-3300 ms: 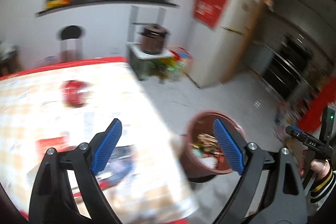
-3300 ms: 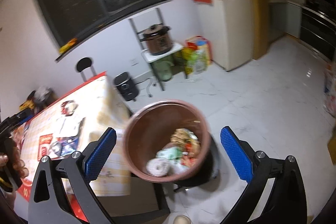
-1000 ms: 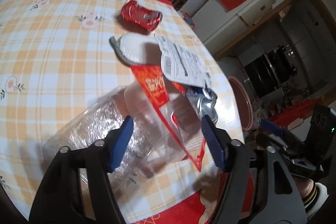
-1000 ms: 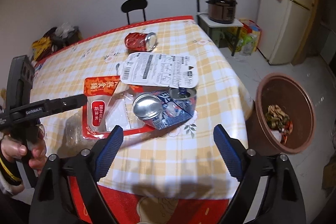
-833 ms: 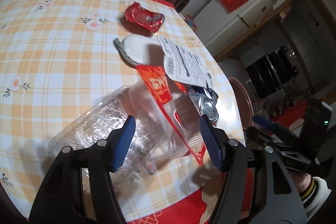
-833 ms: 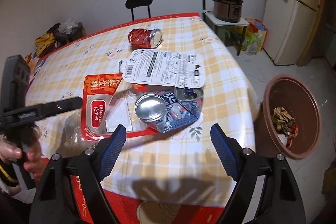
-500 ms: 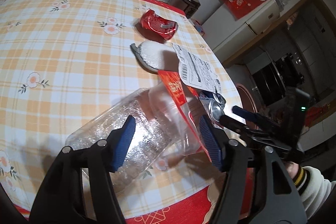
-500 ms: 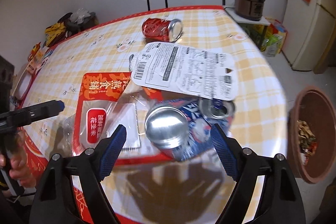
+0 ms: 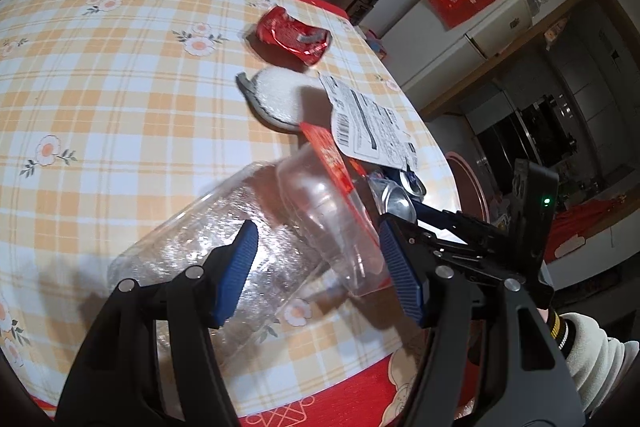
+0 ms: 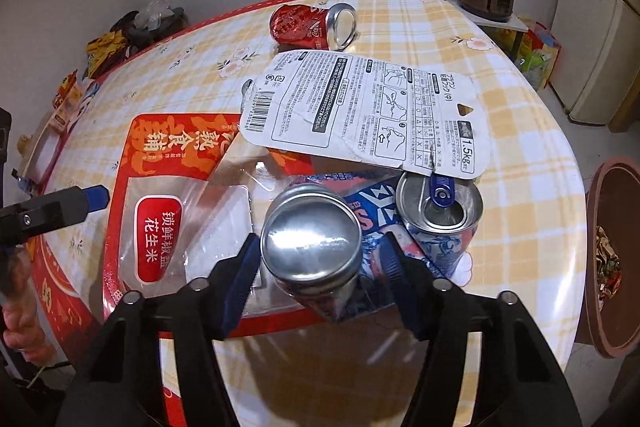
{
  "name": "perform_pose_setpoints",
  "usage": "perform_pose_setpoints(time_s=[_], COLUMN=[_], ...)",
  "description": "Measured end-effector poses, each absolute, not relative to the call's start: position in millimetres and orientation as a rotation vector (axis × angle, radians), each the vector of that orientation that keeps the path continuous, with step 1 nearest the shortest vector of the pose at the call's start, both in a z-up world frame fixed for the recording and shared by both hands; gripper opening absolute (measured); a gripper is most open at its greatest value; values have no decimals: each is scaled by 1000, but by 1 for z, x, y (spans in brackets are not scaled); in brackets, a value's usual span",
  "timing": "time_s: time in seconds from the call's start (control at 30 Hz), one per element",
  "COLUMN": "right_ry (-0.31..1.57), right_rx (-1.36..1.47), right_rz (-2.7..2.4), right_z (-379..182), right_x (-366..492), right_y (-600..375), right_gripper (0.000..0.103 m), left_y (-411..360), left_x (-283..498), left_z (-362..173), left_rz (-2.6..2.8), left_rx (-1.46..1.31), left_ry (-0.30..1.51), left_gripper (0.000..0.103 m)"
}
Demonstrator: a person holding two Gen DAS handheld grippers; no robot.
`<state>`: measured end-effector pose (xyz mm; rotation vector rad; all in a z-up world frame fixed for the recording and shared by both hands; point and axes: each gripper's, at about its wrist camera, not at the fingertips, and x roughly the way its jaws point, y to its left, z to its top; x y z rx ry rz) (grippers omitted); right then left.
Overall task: Collect trash
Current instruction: 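Grasp the red-card plastic package with left tool while right tool grasps two silver cans, then carry the silver cans to the bin and open the right tool over it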
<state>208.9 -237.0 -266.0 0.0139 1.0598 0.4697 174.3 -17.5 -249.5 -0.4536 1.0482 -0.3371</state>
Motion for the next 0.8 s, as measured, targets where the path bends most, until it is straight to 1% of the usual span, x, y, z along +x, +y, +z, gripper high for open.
perform_pose_setpoints(time_s=[0.13,0.33,0.47,0.67,0.8], right_ry=[1032,1032,1030,1030,1022], right_rx=[15,-3,-35,-88,-87], right_rz=[472,469,462,445,458], right_z=[-260,-260,-261,-264,-260], right_x=[203,202,204,208,206], right_y=[-237,-234,-229,-222,-224], right_gripper=[50,50,51,53,50], left_y=[-29,-42,-44,-39,-40], left_x=[181,195,201,203,204], left_z=[-255,-265,-270,-277,-278], left_rz=[-356,-350,-325,-308,-309], left_rx=[-455,-456,-450,-473,-477], left_ry=[1075,1109,1120,1143,1153], left_gripper=[63,63,57,55,55])
